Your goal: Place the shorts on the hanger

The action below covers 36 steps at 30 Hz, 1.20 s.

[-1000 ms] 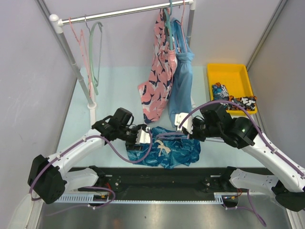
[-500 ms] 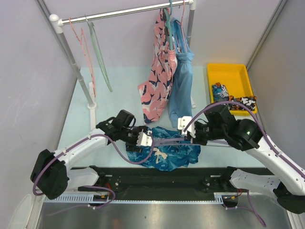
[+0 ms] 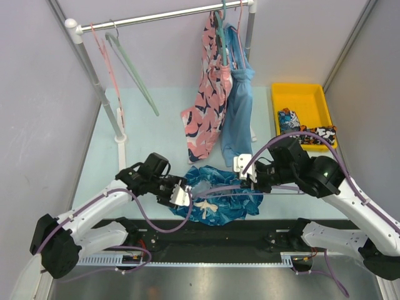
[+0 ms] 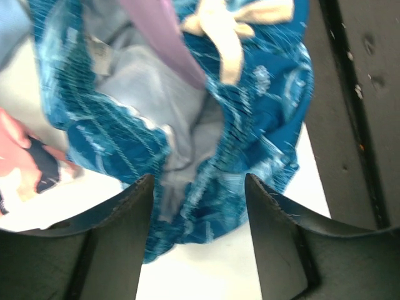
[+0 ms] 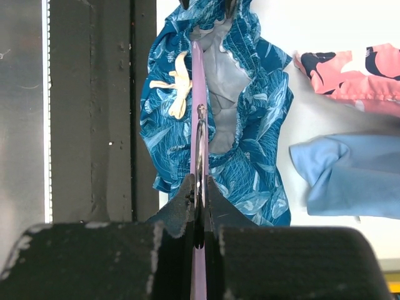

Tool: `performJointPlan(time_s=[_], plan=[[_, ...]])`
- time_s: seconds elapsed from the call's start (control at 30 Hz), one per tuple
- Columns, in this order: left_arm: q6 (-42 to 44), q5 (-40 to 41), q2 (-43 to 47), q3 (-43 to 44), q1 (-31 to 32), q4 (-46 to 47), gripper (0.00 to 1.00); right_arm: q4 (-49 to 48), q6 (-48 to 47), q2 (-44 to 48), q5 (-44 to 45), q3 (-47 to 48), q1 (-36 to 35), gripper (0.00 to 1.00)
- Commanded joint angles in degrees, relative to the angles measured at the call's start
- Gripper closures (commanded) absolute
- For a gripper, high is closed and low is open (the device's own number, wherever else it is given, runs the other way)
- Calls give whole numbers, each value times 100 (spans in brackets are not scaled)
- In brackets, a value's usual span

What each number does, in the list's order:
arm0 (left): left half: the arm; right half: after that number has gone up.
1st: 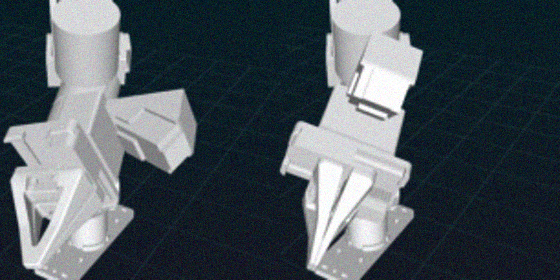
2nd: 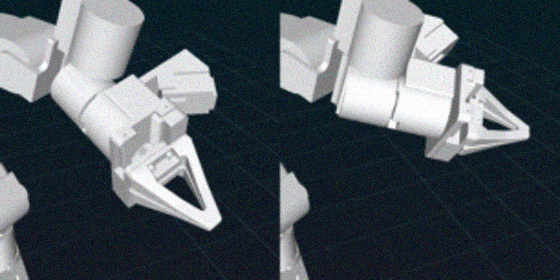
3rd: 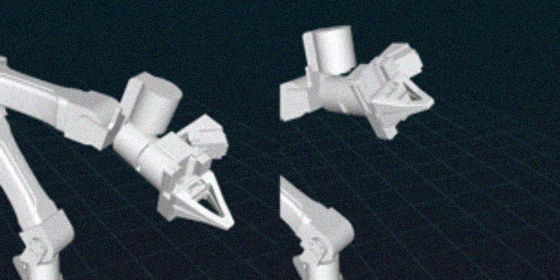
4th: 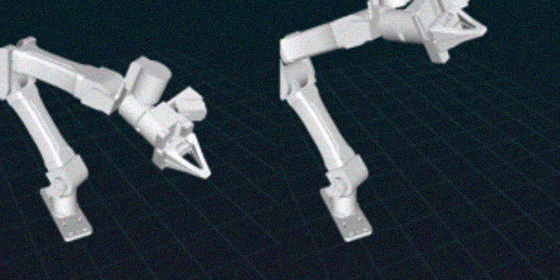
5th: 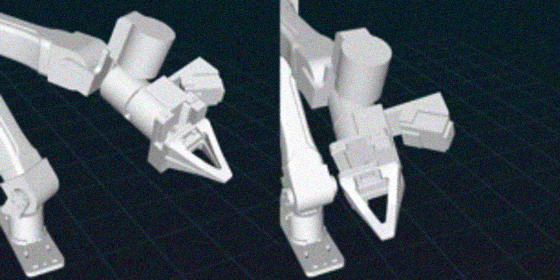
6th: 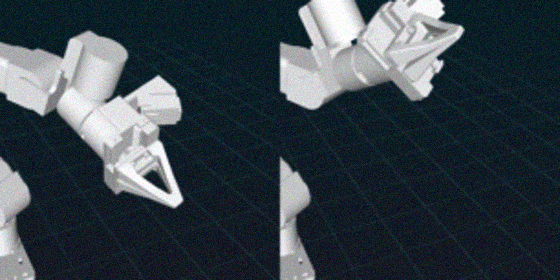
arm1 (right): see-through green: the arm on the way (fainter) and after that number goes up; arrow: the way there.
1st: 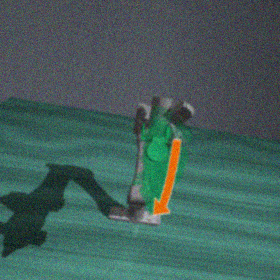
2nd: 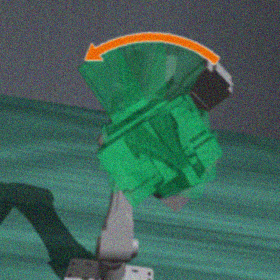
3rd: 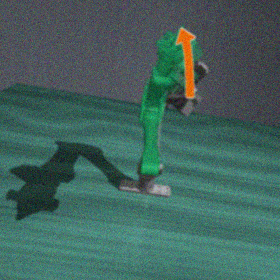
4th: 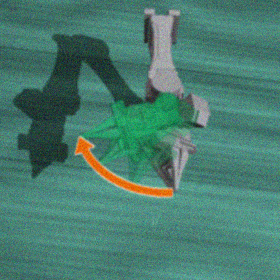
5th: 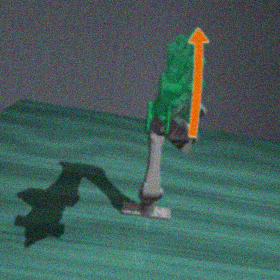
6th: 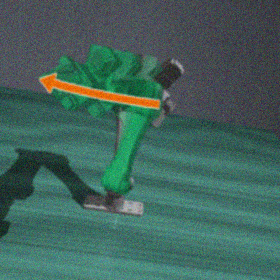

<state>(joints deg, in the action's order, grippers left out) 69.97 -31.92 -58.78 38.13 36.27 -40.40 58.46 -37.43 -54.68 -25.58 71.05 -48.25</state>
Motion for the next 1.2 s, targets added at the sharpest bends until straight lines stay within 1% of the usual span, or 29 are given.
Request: performJointPlan(time_s=[0.0, 0.07, 0.1, 0.13, 0.17, 0.2, 0.3, 0.47, 0.5, 0.63, 0.73, 0.77, 0.9, 0.97, 1.03, 1.07, 1.1, 1.13, 1.17], plan=[[289, 37, 157, -191, 47, -65, 34, -168, 148, -8, -87, 50, 9, 100], [289, 81, 166, -227, 47, 6, 35, -220, 201, -17, 0, 41, 9, 100], [289, 98, 131, -253, 55, 15, 37, -273, 262, -17, 62, 41, 9, 100], [289, 142, 113, -245, 55, 6, 45, -352, 332, -17, 149, 41, 9, 100], [280, 151, 78, -236, 55, -20, 49, -544, 568, -26, 394, 50, 17, 100], [280, 169, 52, -192, 64, -90, 56, -668, 675, -26, 527, 50, 17, 100], [236, 134, 121, -113, 64, -152, 64, -932, 948, -78, 765, 85, 17, 100], [-80, 37, 227, 98, 64, -213, 68, -1011, 1045, -376, 582, 94, -62, 100], [-124, 37, 236, 159, 64, -240, 71, -1038, 1080, -421, 555, 102, -79, 100], [-387, 54, 271, 239, 64, -223, 77, -1100, 1027, -597, 370, 102, -150, 100], [-546, 63, 341, 265, 64, -170, 78, -1108, 1027, -737, 282, 85, -185, 100], [-572, 55, 367, 283, 73, -170, 78, -1169, 1045, -781, 265, 67, -185, 100], [-704, 37, 482, 335, 82, -196, 84, -1529, 1089, -974, 238, -20, -229, 100], [-897, 203, 517, 379, 82, -231, 82, -1627, 992, -1098, 238, -64, -264, 100], [-1265, 519, 456, 371, -75, -82, 67, -1653, 948, -1212, 229, -100, -281, 100], [-1224, 546, 421, 388, -233, -117, 58, -1662, 905, -1212, 212, -135, -282, 100], [-1127, 451, 360, 414, -426, -291, 44, -1671, 895, -1221, 203, -152, -282, 100], [-909, 372, 298, 441, -793, -354, 40, -1697, 895, -1230, 194, -170, -282, 100], [-802, 249, 263, 450, -945, -398, 37, -1715, 895, -1212, 194, -179, -282, 100]])
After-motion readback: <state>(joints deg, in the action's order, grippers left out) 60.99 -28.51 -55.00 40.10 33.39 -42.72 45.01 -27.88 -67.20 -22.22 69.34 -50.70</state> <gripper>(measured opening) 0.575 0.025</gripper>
